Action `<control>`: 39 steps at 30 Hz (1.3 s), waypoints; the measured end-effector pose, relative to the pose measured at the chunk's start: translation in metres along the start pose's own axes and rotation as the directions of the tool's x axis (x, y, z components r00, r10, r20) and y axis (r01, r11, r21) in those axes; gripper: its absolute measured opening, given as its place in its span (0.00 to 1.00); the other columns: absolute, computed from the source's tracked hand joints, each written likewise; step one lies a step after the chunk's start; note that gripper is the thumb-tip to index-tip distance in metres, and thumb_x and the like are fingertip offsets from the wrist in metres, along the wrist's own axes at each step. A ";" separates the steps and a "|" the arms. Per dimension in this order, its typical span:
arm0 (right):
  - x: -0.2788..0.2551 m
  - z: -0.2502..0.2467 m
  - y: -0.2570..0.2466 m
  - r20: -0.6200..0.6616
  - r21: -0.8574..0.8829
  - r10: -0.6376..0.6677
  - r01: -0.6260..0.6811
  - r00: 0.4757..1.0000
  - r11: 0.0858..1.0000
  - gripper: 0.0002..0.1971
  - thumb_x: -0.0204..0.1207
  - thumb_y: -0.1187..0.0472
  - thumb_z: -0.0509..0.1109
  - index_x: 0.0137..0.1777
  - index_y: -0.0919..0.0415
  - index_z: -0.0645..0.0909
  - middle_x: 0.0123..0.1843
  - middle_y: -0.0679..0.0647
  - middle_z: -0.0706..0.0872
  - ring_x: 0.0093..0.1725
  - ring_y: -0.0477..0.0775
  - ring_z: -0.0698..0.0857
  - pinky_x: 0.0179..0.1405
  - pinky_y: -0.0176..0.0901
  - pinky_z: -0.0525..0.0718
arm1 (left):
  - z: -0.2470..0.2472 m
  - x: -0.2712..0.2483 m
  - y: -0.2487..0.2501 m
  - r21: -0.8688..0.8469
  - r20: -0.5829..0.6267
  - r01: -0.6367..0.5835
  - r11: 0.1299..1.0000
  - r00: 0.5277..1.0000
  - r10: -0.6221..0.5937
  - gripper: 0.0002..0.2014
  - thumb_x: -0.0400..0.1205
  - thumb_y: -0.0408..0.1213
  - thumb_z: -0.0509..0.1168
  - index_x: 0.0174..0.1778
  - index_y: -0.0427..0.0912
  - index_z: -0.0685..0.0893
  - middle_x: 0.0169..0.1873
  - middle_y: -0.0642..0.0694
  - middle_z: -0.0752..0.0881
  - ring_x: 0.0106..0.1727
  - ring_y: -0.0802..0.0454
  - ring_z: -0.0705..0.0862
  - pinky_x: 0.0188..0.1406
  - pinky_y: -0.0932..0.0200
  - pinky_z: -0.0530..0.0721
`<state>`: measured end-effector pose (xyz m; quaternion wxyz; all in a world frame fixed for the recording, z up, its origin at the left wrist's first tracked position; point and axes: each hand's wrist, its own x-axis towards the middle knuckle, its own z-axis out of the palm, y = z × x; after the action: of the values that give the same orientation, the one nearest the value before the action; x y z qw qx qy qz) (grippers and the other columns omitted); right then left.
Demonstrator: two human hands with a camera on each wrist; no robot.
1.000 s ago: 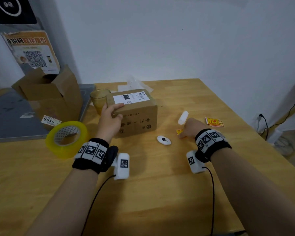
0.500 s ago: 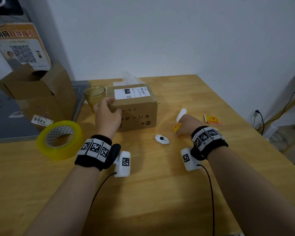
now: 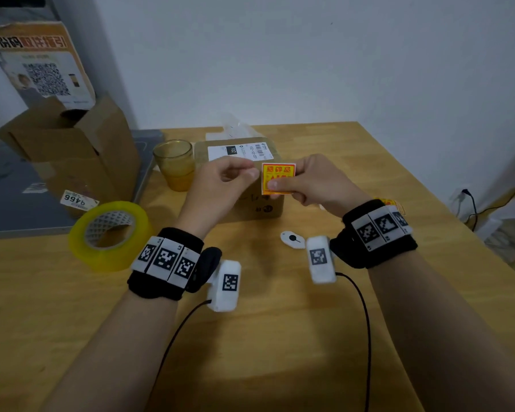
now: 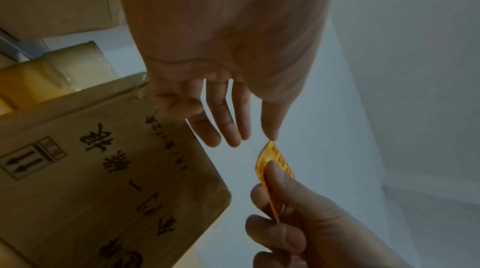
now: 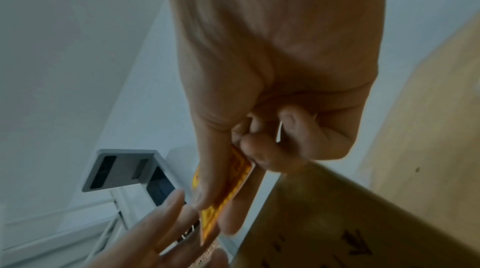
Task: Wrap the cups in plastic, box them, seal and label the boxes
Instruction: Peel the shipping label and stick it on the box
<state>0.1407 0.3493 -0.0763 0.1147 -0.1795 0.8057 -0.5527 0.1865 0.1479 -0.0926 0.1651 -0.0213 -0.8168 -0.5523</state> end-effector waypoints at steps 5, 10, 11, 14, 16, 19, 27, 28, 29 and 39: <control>0.015 0.016 0.004 0.144 -0.098 -0.014 0.029 0.990 0.995 0.12 0.80 0.54 0.79 0.46 0.64 0.94 0.30 0.71 0.82 0.25 0.52 0.73 0.22 0.35 0.69 | -0.003 0.002 -0.011 -0.103 0.067 0.024 0.994 0.998 -0.017 0.04 0.84 0.36 0.74 0.47 0.45 0.94 0.43 0.49 0.94 0.46 0.59 0.91 0.53 0.59 0.88; 0.025 0.019 0.018 -0.025 -0.079 -0.029 0.026 0.999 0.996 0.09 0.75 0.53 0.84 0.40 0.56 0.89 0.35 0.63 0.89 0.25 0.47 0.80 0.21 0.36 0.73 | -0.004 0.006 -0.023 -0.092 0.045 0.082 0.992 0.996 -0.078 0.02 0.80 0.38 0.77 0.43 0.49 0.95 0.39 0.50 0.95 0.44 0.58 0.92 0.51 0.60 0.89; 0.026 0.019 0.020 -0.046 -0.081 -0.036 0.032 0.998 0.996 0.09 0.74 0.54 0.85 0.40 0.56 0.89 0.35 0.64 0.90 0.25 0.46 0.79 0.21 0.36 0.74 | -0.002 0.007 -0.025 -0.080 0.055 0.088 0.993 0.995 -0.084 0.01 0.80 0.39 0.78 0.43 0.49 0.95 0.39 0.51 0.95 0.44 0.58 0.92 0.51 0.61 0.89; 0.025 0.013 0.024 -0.069 -0.057 -0.047 0.043 0.997 0.997 0.10 0.74 0.56 0.84 0.41 0.61 0.90 0.24 0.53 0.84 0.22 0.44 0.75 0.21 0.34 0.71 | 0.004 0.010 -0.025 -0.078 0.055 0.093 0.993 0.995 -0.089 0.02 0.81 0.38 0.77 0.45 0.45 0.95 0.34 0.55 0.93 0.37 0.64 0.89 0.38 0.70 0.84; 0.023 0.007 0.025 -0.064 -0.057 -0.047 0.043 0.997 0.997 0.09 0.77 0.56 0.82 0.42 0.63 0.91 0.21 0.48 0.81 0.21 0.44 0.73 0.20 0.34 0.70 | 0.008 0.012 -0.026 -0.088 0.052 0.094 0.992 0.995 -0.089 0.03 0.82 0.36 0.76 0.46 0.42 0.94 0.29 0.58 0.90 0.31 0.68 0.85 0.31 0.74 0.79; 0.021 0.000 0.028 -0.089 -0.052 -0.040 0.035 0.995 0.998 0.07 0.81 0.57 0.79 0.48 0.60 0.92 0.22 0.46 0.81 0.22 0.45 0.73 0.20 0.35 0.69 | 0.010 0.014 -0.027 -0.093 0.059 0.102 0.990 0.994 -0.097 0.05 0.85 0.39 0.72 0.46 0.46 0.94 0.33 0.55 0.92 0.32 0.64 0.85 0.27 0.66 0.79; 0.023 -0.001 0.024 -0.119 -0.084 -0.044 0.034 0.992 0.996 0.06 0.81 0.60 0.78 0.47 0.63 0.89 0.28 0.50 0.85 0.24 0.55 0.71 0.18 0.39 0.67 | 0.002 0.015 -0.025 -0.154 0.148 0.167 0.974 0.978 -0.144 0.06 0.86 0.36 0.71 0.45 0.45 0.91 0.40 0.47 0.94 0.36 0.55 0.89 0.29 0.61 0.78; 0.024 -0.001 0.023 -0.112 -0.103 -0.052 0.040 0.992 0.994 0.06 0.81 0.60 0.78 0.46 0.63 0.89 0.29 0.51 0.86 0.24 0.56 0.72 0.18 0.40 0.67 | 0.000 0.015 -0.025 -0.162 0.156 0.178 0.971 0.976 -0.153 0.06 0.86 0.37 0.70 0.46 0.45 0.92 0.41 0.47 0.94 0.37 0.54 0.89 0.30 0.61 0.77; 0.024 -0.001 0.022 -0.105 -0.121 -0.060 0.047 0.993 0.992 0.07 0.80 0.60 0.79 0.46 0.64 0.88 0.29 0.52 0.86 0.23 0.55 0.72 0.17 0.39 0.68 | -0.001 0.015 -0.025 -0.178 0.162 0.194 0.965 0.973 -0.166 0.07 0.87 0.38 0.69 0.47 0.46 0.92 0.42 0.46 0.94 0.37 0.53 0.89 0.30 0.60 0.77; 0.020 -0.005 0.015 -0.090 -0.188 -0.096 0.077 0.991 0.979 0.08 0.81 0.59 0.78 0.46 0.65 0.89 0.31 0.52 0.86 0.21 0.46 0.74 0.17 0.38 0.72 | -0.001 0.016 -0.027 -0.225 0.196 0.217 0.950 0.965 -0.174 0.08 0.88 0.39 0.68 0.50 0.43 0.92 0.41 0.48 0.93 0.38 0.55 0.87 0.29 0.63 0.76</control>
<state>0.1185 0.3506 -0.0885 0.0337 -0.1968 0.8494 -0.4886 0.1657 0.1344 -0.1122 0.0335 -0.0084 -0.7517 -0.6586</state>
